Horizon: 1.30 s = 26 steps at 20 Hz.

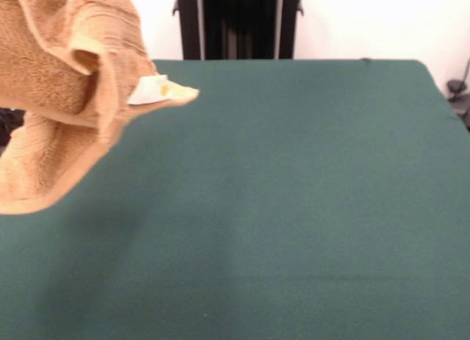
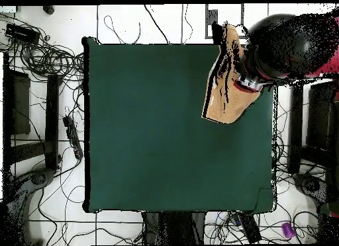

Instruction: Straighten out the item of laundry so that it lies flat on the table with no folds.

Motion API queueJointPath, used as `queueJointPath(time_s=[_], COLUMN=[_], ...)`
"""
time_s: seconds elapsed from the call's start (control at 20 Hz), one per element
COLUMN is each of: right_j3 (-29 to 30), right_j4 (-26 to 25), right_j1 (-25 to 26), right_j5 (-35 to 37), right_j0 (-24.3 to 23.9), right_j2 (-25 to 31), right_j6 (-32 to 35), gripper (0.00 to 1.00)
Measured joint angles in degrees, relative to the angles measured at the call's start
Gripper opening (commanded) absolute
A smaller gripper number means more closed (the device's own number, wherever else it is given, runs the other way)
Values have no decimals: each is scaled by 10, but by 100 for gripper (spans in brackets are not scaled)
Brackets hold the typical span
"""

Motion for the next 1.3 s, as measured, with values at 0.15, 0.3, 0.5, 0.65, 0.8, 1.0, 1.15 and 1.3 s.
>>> queueJointPath(time_s=[0.15, 0.3, 0.5, 0.65, 0.8, 1.0, 1.15, 1.3], right_j3=[0, 0, 2, 5, 14, 32, 47, 63], right_j4=[0, 0, 0, 0, 0, 0, 0, 0], right_j1=[0, 0, -1, -3, -6, -8, -11, -17], right_j5=[0, 0, 0, 0, -5, -13, -20, -31], right_j0=[-8, -14, -23, -30, -39, -51, -60, -69], right_j2=[0, 0, 0, 0, 0, 0, 0, 0], right_j6=[0, 0, 0, 0, 0, 0, 0, 0], gripper=[0, 0, 0, 0, 0, 0, 0, 0])
